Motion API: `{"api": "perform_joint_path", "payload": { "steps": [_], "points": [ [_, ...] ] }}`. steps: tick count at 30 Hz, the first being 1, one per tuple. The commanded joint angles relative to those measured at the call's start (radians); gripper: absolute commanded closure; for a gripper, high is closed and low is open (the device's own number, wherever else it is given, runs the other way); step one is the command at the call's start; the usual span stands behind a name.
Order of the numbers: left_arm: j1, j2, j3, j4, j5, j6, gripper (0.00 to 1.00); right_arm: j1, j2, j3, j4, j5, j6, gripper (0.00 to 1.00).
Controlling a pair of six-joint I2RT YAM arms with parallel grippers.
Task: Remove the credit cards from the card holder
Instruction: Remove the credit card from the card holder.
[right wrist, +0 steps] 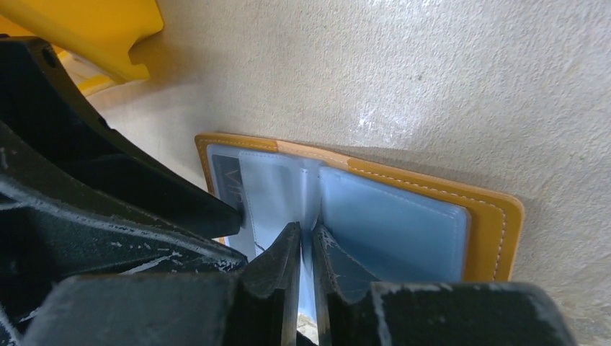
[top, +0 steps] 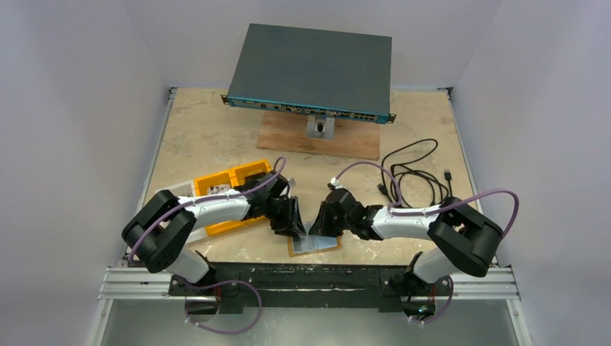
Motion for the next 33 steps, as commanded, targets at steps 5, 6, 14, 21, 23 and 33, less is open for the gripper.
{"api": "perform_joint_path", "payload": {
  "steps": [5, 6, 14, 21, 23, 33],
  "points": [
    [-0.007, 0.041, -0.013, -0.001, -0.077, 0.0, 0.69, -0.003, -0.068, -0.027, -0.084, 0.008, -0.003, 0.79],
    [-0.007, 0.04, -0.012, -0.001, -0.078, 0.0, 0.7, -0.003, -0.075, -0.024, -0.09, 0.013, -0.003, 0.79],
    [-0.016, 0.042, -0.001, -0.004, -0.076, 0.006, 0.76, -0.004, -0.081, -0.009, -0.113, 0.025, -0.017, 0.83],
    [-0.036, 0.052, 0.009, -0.018, -0.095, 0.001, 0.8, -0.003, -0.112, 0.006, -0.183, 0.06, -0.026, 0.88],
    [-0.037, 0.053, 0.01, -0.021, -0.101, 0.001, 0.8, -0.004, -0.129, 0.01, -0.2, 0.068, -0.027, 0.87],
    [-0.04, 0.053, 0.028, -0.053, -0.125, 0.012, 0.81, -0.003, -0.138, 0.012, -0.222, 0.076, -0.038, 0.82]
  ]
}}
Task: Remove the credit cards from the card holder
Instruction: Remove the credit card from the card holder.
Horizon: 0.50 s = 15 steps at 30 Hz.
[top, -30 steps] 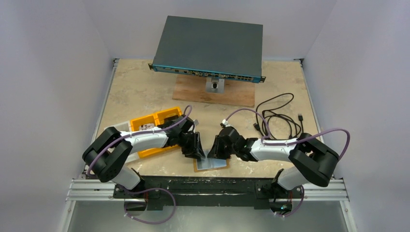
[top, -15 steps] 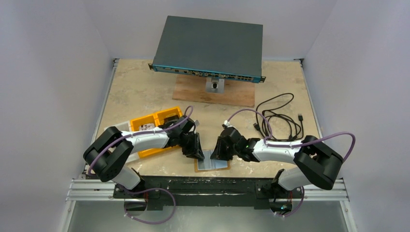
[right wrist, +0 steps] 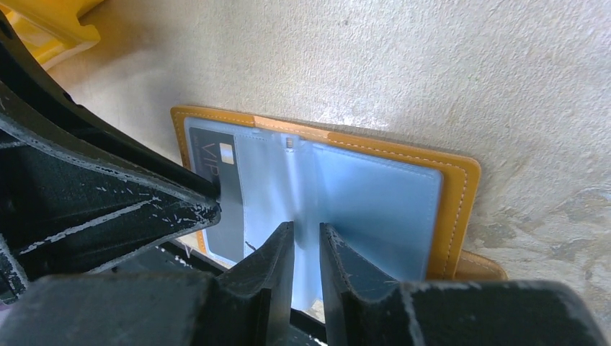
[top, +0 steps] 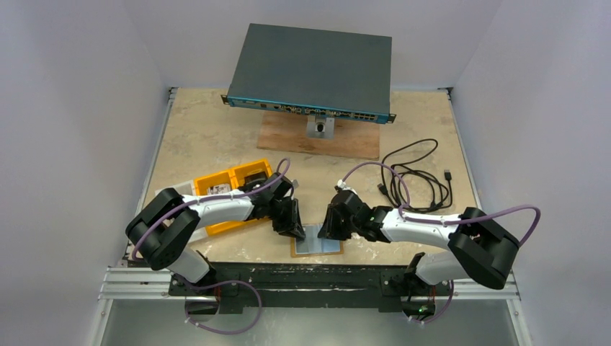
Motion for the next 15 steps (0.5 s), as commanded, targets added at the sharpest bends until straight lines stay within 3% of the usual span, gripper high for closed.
{"api": "perform_joint_path", "payload": {
  "steps": [1, 9, 15],
  "points": [
    [-0.008, 0.021, 0.013, -0.055, -0.093, 0.02, 0.82, -0.003, -0.001, 0.024, -0.032, 0.035, -0.019, 0.83],
    [-0.02, 0.04, 0.036, -0.101, -0.127, 0.031, 0.98, -0.003, -0.032, 0.015, -0.055, 0.053, -0.015, 0.84],
    [-0.049, 0.059, 0.074, -0.148, -0.163, 0.037, 1.0, -0.003, -0.058, 0.004, -0.057, 0.053, -0.013, 0.84]
  ]
}}
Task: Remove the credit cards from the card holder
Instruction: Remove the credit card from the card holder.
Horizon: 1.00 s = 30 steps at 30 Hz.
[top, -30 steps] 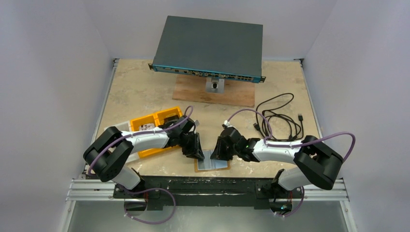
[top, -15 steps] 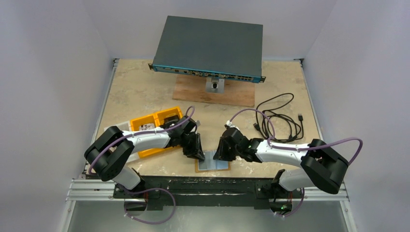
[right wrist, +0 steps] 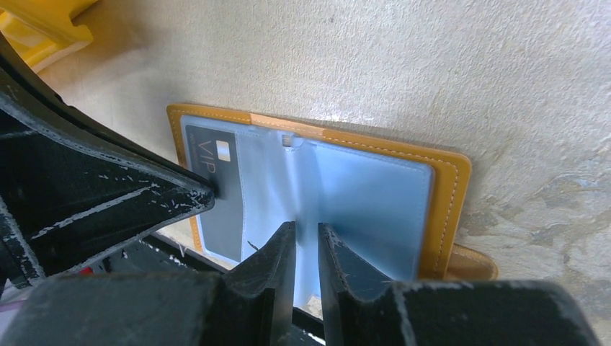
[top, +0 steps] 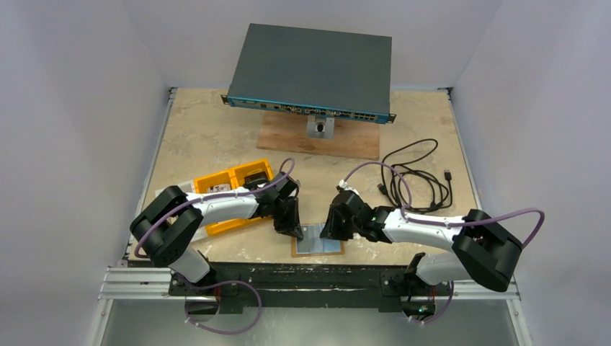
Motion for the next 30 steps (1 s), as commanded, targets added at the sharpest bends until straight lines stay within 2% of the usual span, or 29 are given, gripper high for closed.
{"api": "perform_joint_path", "payload": {
  "steps": [1, 18, 24, 30],
  "points": [
    [-0.026, 0.037, 0.026, -0.075, -0.111, 0.029, 1.0, -0.003, -0.046, 0.003, -0.025, 0.036, -0.009, 0.84],
    [-0.076, 0.045, 0.126, -0.174, -0.164, 0.039, 1.0, -0.003, -0.086, -0.038, -0.001, 0.027, -0.009, 0.83],
    [-0.102, 0.032, 0.191, -0.199, -0.169, 0.046, 0.98, -0.003, -0.15, -0.008, -0.072, 0.072, -0.013, 0.82],
    [-0.126, 0.052, 0.245, -0.164, -0.116, 0.037, 0.95, -0.003, -0.285, 0.043, -0.206, 0.167, -0.011, 0.78]
  ]
}}
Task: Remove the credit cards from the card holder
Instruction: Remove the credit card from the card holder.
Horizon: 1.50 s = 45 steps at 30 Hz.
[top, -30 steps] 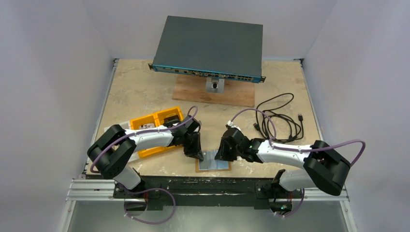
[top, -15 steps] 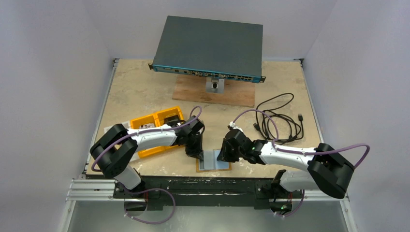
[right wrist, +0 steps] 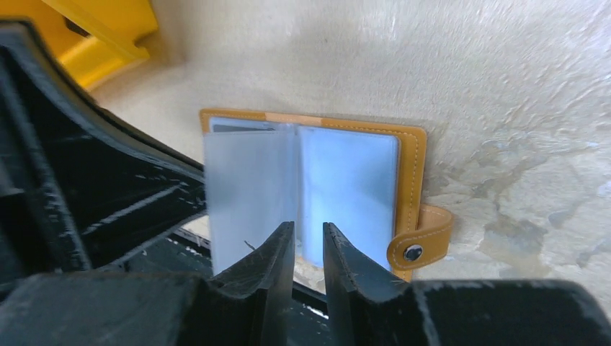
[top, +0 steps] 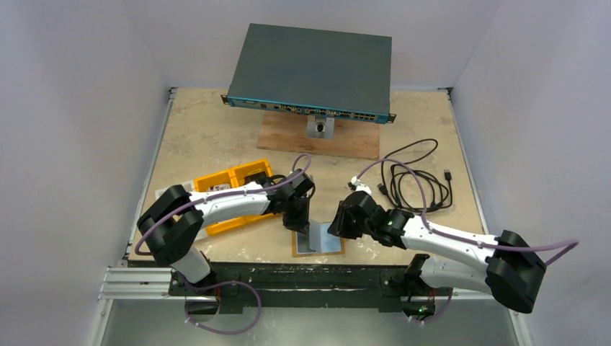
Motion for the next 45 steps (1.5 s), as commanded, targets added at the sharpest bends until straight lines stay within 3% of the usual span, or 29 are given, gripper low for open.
{"api": "perform_joint_path", "payload": {
  "steps": [1, 11, 18, 27, 34, 40, 45],
  "points": [
    [-0.017, 0.023, 0.058, 0.038, 0.04, 0.005, 0.95, -0.003, -0.099, 0.072, -0.108, 0.104, -0.006, 0.78],
    [-0.036, 0.17, 0.123, 0.241, 0.216, -0.06, 0.89, -0.003, -0.246, 0.095, -0.258, 0.18, 0.023, 0.75],
    [-0.046, 0.239, 0.139, 0.26, 0.234, -0.081, 0.88, -0.003, -0.236, 0.095, -0.27, 0.159, 0.027, 0.75],
    [-0.025, 0.061, 0.112, 0.113, 0.103, -0.021, 0.83, -0.004, -0.151, 0.099, -0.141, 0.047, -0.003, 0.74],
    [0.046, -0.145, -0.015, -0.018, -0.011, 0.015, 0.81, -0.003, -0.034, 0.125, -0.019, -0.035, -0.037, 0.72],
    [0.103, -0.232, -0.138, 0.015, 0.01, 0.022, 0.81, -0.004, 0.093, 0.108, 0.128, -0.143, -0.028, 0.72],
    [0.107, -0.217, -0.164, 0.062, 0.039, 0.034, 0.81, -0.003, 0.17, 0.094, 0.207, -0.178, -0.018, 0.72]
  ]
}}
